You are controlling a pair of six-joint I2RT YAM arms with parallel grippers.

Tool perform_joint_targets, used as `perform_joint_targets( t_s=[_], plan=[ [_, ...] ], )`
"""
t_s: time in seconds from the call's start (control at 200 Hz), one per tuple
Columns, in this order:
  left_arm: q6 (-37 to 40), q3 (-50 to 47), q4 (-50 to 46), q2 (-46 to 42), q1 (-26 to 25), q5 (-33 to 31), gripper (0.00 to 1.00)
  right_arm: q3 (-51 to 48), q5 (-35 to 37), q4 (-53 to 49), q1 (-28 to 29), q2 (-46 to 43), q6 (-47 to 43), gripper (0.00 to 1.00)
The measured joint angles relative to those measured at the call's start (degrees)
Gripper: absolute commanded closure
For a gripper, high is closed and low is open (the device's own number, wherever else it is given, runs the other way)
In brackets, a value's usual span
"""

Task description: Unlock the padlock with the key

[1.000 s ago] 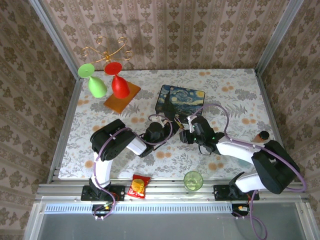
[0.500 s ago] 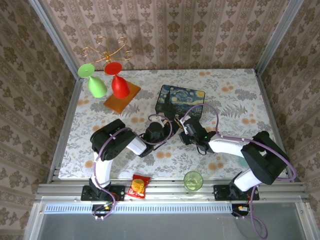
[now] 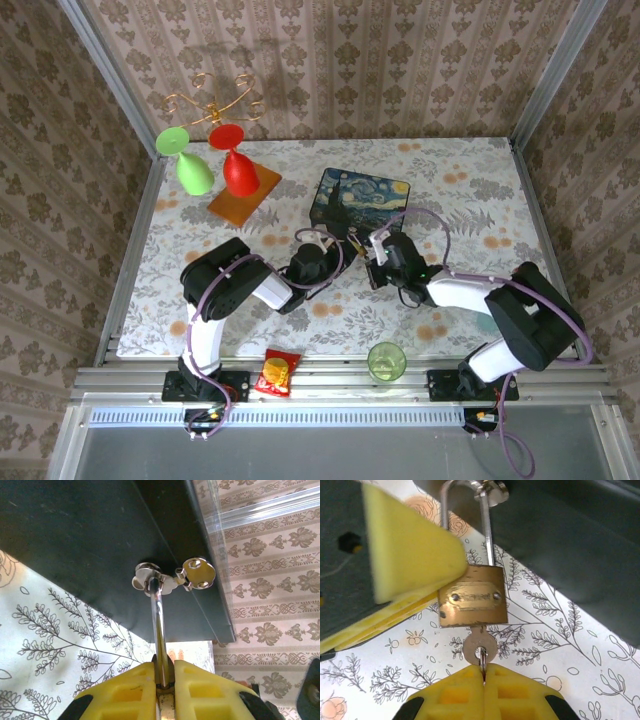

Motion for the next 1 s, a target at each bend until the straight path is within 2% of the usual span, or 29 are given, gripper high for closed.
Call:
perform_joint_targets(
  t_s=[0.18, 0.295, 0.33, 0.365, 0.38, 0.545, 0.6, 0.735, 0.835, 1.0],
  plan=[
    [0.0, 0.0, -0.5, 0.0, -0.1, 0.3, 0.86, -5.0, -15.0, 10.8, -7.0, 0.0, 8.8, 0.99],
    [0.0, -0.5, 0.2, 0.0, -0.2, 0.3, 0.87, -5.6, -19.2, 12.8, -8.1, 0.9, 11.6, 0.98],
    [0.0, -0.6, 0.4, 0.0, -0.2, 0.4, 0.87, -5.6, -19.5, 12.8, -8.1, 0.9, 11.8, 0.94],
    [0.0, -0.6, 0.5, 0.0, -0.2, 0.4, 0.87, -5.6, -19.4, 12.8, -8.1, 0.9, 12.0, 0.82],
    [0.0, -0.6, 0.5, 0.0, -0.1, 0.4, 0.87, -5.6, -19.2, 12.6, -8.0, 0.9, 12.0, 0.8],
    [0.0, -0.6, 0.4, 0.0, 0.1, 0.5, 0.85, -4.1, -13.2, 6.4, -5.7, -1.3, 9.6, 0.86],
    [0.0, -0.5, 0.5, 0.1, 0.1, 0.8, 0.85, -3.2, -12.5, 5.2, -5.1, -1.7, 9.1, 0.86],
    [0.0, 0.6, 0.4, 0.7, 0.1, 1.3, 0.85, -2.5, -9.9, 4.3, -4.3, -1.7, 8.1, 0.76],
    [0.0, 0.9, 0.3, 1.0, 0.1, 1.4, 0.85, -2.5, -4.8, 3.1, -2.4, -2.7, 5.9, 0.58],
    [0.0, 0.9, -0.1, 1.0, 0.1, 1.3, 0.85, 1.4, 0.2, -3.2, 0.2, -3.4, 1.5, 0.58]
  ],
)
